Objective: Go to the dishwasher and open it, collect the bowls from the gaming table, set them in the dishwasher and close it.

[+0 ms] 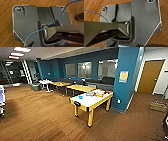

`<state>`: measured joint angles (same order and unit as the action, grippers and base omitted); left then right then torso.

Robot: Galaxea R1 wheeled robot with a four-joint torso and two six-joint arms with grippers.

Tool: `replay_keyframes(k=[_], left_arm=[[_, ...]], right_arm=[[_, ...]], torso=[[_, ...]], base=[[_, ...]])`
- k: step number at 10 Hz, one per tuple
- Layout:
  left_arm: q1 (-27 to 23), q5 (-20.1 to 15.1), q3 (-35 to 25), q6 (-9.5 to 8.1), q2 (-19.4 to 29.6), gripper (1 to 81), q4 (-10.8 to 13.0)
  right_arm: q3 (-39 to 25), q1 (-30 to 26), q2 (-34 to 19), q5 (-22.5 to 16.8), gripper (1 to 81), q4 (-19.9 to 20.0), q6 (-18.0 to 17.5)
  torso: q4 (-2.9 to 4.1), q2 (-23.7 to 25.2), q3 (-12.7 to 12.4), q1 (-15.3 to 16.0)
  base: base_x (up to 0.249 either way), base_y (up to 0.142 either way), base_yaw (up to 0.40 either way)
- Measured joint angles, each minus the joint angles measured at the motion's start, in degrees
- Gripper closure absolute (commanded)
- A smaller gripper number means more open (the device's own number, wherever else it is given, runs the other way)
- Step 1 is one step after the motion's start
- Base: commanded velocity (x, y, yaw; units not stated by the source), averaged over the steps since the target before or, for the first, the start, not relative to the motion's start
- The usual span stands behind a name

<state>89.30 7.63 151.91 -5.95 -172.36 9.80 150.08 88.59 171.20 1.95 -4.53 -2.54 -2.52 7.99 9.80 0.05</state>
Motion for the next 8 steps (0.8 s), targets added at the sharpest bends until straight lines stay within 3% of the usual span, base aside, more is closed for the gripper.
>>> replay_keyframes(k=[8], left_arm=[[0.3,0.49,0.02,0.05,0.17,1.0,-0.1]], right_arm=[[0.06,0.46,0.05,-0.05,1.0,0.0,-0.02]], torso=[[0.0,0.02,-0.02,0.0]], base=[[0.171,0.0,0.0]])
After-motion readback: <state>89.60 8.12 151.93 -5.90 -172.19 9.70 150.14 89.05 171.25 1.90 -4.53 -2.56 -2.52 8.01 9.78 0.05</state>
